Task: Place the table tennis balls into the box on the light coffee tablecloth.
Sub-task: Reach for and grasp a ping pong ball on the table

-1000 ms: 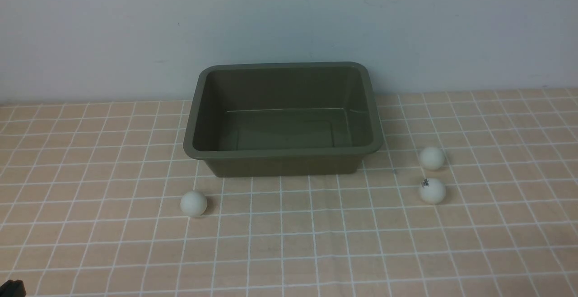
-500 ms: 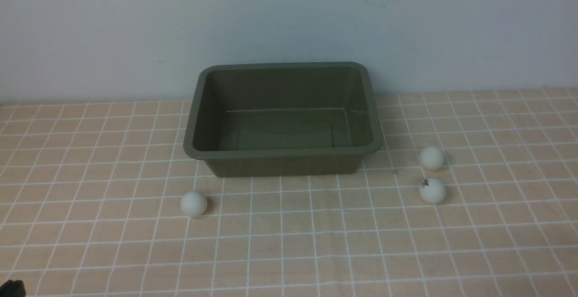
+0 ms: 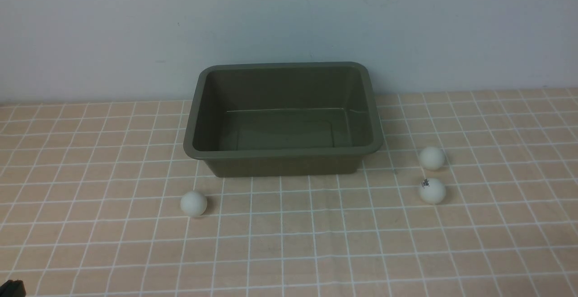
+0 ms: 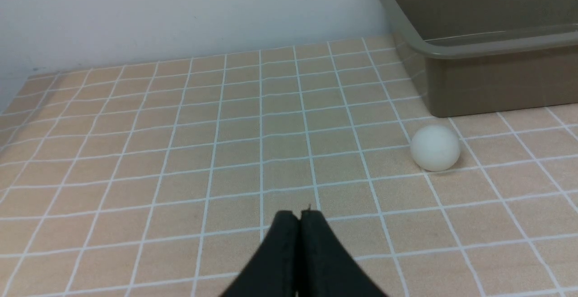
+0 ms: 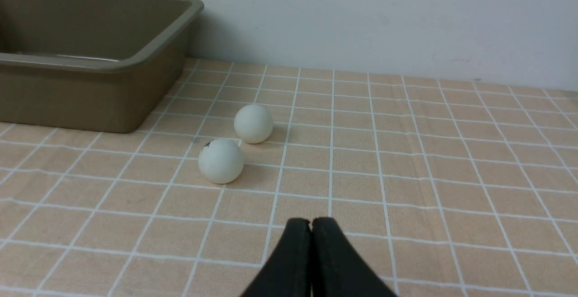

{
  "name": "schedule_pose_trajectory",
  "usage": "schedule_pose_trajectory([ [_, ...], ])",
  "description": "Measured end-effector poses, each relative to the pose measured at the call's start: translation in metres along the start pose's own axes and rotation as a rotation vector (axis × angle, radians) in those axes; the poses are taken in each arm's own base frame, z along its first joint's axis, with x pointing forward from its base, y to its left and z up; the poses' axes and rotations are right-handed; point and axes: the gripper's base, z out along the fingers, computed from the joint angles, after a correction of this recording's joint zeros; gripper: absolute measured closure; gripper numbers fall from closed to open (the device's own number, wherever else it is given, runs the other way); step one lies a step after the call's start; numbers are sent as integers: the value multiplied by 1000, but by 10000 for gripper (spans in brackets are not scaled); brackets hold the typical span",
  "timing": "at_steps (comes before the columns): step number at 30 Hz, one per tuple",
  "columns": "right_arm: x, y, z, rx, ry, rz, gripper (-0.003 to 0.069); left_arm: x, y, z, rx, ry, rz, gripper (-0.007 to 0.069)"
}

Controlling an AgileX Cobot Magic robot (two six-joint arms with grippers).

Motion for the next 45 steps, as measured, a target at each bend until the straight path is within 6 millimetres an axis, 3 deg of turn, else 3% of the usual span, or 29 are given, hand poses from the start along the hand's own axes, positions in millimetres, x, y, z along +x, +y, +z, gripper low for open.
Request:
schedule_pose_trajectory([
  [6, -1, 1, 0, -15, -18, 66, 673, -7, 1, 0, -6, -82, -28, 690],
  [16, -6, 2, 0, -33, -66, 170, 673, -26, 2, -4, 39, -286, -410, 690],
  [22, -25, -5, -4, 21, -295, 244, 673, -27, 1, -4, 76, -291, -594, 690],
  [28, -38, -14, -9, 62, -461, 409, 673, -27, 1, -4, 79, -294, -611, 690],
  [38, -41, -19, -12, 88, -529, 529, 673, -27, 2, -4, 77, -302, -611, 690],
  [45, -49, -28, -20, 133, -677, 603, 673, -42, 11, -11, 29, -500, -622, 690],
])
